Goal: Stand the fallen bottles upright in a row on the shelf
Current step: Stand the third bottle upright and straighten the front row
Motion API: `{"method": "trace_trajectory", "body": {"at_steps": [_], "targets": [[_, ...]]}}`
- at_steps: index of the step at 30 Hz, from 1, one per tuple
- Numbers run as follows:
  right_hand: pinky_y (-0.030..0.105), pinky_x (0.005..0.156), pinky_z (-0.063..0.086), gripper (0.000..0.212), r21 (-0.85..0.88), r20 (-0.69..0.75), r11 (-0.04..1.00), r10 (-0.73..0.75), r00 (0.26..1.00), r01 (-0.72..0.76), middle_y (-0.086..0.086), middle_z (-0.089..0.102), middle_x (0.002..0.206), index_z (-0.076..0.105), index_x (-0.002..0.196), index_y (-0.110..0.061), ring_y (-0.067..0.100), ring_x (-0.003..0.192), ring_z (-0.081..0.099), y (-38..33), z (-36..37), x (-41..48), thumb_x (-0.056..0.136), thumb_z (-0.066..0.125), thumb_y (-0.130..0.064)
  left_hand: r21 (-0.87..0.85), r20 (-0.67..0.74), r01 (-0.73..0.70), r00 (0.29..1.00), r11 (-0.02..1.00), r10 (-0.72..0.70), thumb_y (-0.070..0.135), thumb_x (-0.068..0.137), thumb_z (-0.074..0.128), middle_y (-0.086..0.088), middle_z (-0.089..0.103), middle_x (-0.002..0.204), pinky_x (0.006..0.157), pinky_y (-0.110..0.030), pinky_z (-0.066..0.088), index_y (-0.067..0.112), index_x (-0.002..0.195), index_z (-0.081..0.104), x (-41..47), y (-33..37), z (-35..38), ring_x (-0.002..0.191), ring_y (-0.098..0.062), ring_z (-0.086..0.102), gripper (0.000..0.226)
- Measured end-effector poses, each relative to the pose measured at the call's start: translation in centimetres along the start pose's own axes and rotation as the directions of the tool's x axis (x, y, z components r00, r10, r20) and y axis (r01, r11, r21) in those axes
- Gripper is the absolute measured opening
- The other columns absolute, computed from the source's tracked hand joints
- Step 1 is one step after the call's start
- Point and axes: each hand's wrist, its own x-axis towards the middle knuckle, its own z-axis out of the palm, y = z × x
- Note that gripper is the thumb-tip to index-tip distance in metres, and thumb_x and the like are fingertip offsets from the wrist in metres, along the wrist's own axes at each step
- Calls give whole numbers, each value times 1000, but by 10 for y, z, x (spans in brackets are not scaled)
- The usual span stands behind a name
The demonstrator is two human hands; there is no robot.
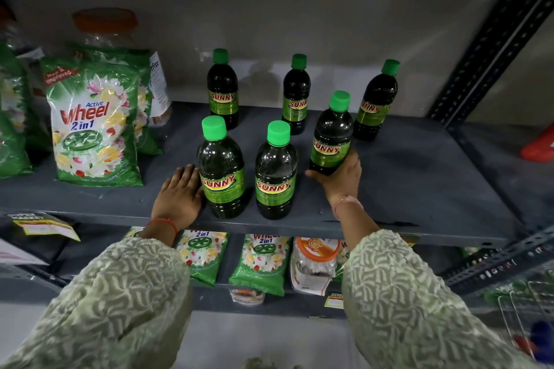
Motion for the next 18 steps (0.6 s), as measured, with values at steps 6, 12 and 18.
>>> {"method": "trace_trajectory", "body": {"at_steps": [6, 12, 18], "targets": [[24, 91, 36, 73, 106, 265, 993, 18, 964, -48, 16, 56, 126, 44, 124, -6, 25, 116, 51, 8, -24, 10, 61, 80, -2, 8, 13, 13, 1000, 1000, -13, 29, 96, 23, -9, 2, 158, 120, -42, 8, 11, 146, 4, 1, 1, 0, 146, -26, 0, 57], [33, 99, 37, 85, 137, 292, 987, 34, 956, -77, 17, 51, 134, 34, 134, -8, 30, 124, 46, 11, -20, 11, 62, 80, -2, 19, 16, 24, 1000, 1000, -24, 29, 96, 22, -8, 0, 159, 120, -40, 6, 11, 146, 2, 1, 1, 0, 146, -25, -1, 57], [26, 90, 36, 69, 104, 191, 993, 41, 981, -62, 20, 56, 128, 44, 125, -3, 32, 119, 51, 4, -13, 0, 65, 79, -7, -25, -7, 36, 999, 999, -36, 27, 95, 21, -7, 3, 159, 120, -39, 7, 12, 146, 4, 0, 2, -1, 147, -23, 1, 55]]}}
